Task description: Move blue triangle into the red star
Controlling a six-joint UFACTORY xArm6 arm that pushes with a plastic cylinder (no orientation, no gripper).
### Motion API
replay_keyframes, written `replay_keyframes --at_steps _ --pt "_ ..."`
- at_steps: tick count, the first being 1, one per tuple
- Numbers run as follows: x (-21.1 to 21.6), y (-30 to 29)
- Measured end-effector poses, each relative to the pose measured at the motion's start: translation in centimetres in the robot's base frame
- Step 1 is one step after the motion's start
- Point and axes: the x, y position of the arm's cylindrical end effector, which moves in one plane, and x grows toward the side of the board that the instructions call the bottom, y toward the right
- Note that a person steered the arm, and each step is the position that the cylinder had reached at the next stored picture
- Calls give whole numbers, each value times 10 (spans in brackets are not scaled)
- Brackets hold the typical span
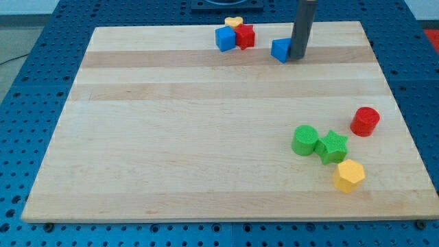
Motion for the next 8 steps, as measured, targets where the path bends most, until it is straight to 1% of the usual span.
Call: replay_keyframes --at_steps 1,2,3,5,6,7,8 --pt "-2 -8" --pt "21 -8" --pt "26 -19" --pt "-8 -45" --pt "-29 -46" --pt "-35 -46" --pt "-31 -15"
